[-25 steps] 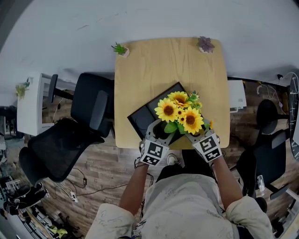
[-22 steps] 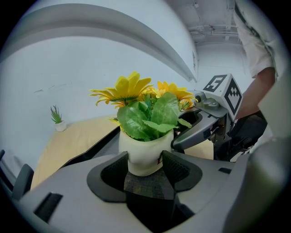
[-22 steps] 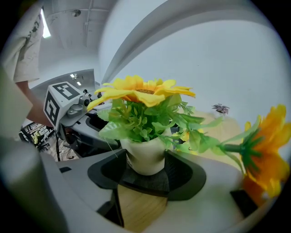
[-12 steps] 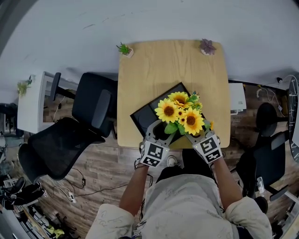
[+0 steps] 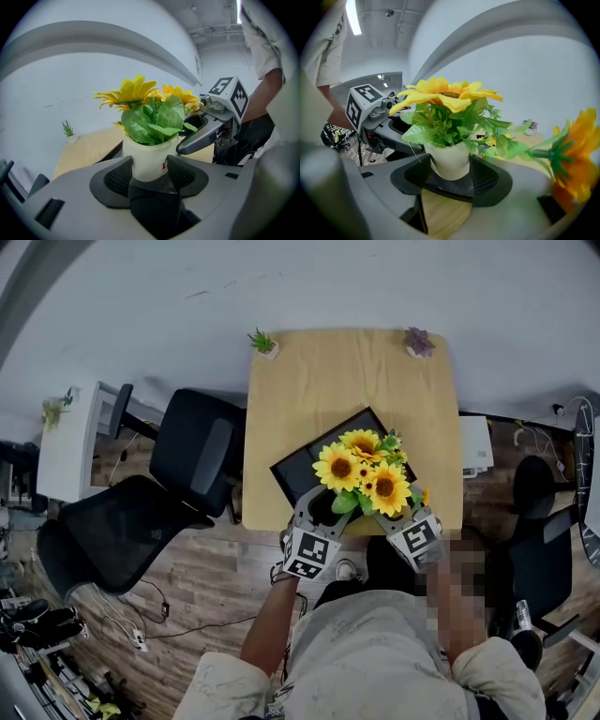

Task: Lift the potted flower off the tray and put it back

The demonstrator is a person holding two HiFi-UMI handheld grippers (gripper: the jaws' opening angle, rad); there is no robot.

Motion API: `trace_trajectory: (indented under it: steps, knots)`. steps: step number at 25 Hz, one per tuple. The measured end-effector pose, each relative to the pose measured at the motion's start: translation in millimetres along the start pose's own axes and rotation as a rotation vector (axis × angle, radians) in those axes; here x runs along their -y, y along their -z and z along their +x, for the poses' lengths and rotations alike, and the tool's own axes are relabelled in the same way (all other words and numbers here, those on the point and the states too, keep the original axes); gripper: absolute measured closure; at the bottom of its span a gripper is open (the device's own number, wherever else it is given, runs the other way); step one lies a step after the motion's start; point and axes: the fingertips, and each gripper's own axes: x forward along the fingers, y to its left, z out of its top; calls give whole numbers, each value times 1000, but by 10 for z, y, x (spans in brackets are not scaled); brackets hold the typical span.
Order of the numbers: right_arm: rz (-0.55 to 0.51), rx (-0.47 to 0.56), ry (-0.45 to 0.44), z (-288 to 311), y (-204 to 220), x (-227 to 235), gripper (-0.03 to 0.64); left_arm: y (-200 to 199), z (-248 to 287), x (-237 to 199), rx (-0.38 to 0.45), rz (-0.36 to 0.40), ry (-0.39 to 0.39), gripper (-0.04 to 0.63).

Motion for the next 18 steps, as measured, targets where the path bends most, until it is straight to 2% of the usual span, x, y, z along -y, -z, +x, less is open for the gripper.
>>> trace_trajectory:
  steps: [18]
  knots:
    - [-53, 33, -2, -233, -133, -473, 344, 28, -549, 120, 49, 2, -49, 353]
